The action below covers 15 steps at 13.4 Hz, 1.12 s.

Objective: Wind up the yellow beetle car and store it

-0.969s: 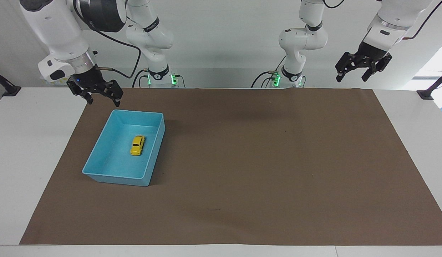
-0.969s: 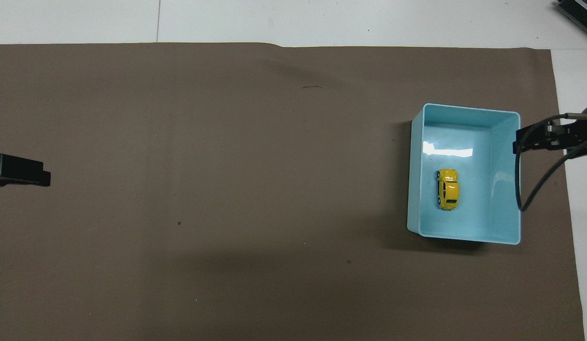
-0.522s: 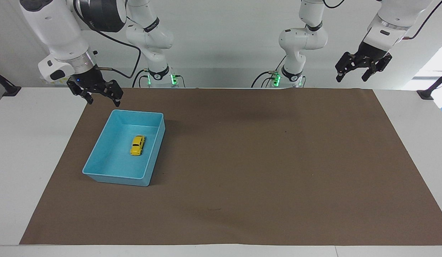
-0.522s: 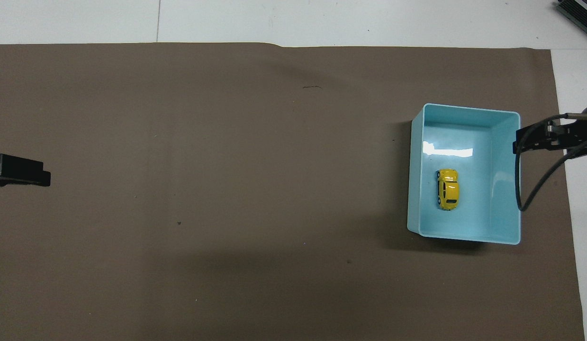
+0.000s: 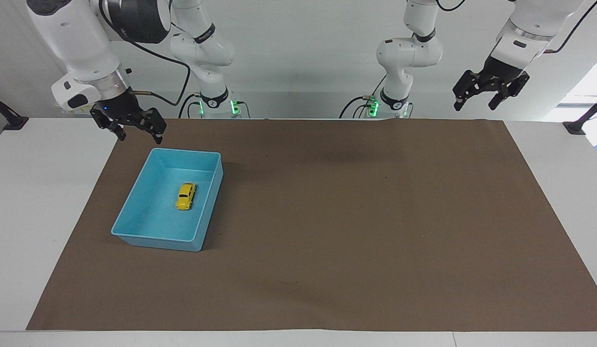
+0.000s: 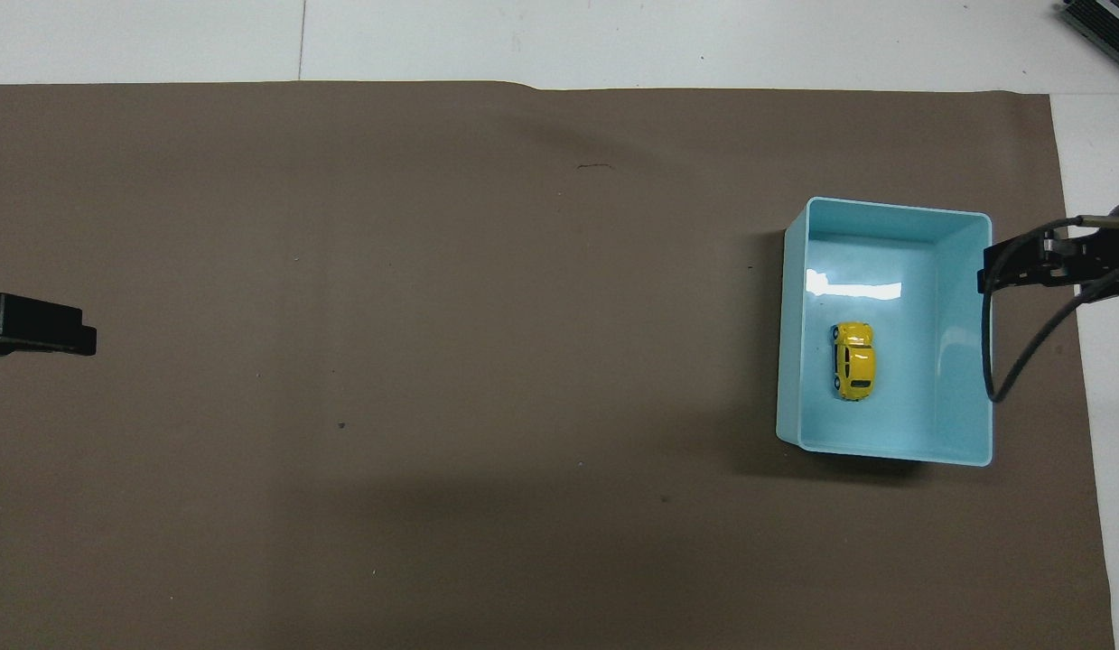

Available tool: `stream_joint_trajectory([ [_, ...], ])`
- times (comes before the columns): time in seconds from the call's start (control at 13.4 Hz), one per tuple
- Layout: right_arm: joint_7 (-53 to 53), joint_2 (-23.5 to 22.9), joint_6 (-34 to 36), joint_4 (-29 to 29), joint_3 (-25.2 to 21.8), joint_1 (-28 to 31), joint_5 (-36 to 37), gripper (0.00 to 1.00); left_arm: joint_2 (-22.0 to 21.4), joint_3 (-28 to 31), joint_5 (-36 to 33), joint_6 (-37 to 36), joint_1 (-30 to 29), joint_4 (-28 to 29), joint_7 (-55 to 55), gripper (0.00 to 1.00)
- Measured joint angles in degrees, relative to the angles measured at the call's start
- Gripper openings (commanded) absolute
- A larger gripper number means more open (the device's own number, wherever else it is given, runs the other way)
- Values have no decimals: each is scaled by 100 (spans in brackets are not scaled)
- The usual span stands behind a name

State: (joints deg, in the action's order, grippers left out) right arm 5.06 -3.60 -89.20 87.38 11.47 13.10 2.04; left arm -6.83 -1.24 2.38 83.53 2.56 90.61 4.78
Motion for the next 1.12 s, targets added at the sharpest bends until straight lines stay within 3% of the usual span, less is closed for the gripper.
stream_joint_trajectory([
  [0.67,155,40,163,-23,-18,31,5,100,0,0,0,0,0,0,0,100],
  [1.12,254,593,444,202,28,-68,-74,100,0,0,0,0,0,0,0,100],
])
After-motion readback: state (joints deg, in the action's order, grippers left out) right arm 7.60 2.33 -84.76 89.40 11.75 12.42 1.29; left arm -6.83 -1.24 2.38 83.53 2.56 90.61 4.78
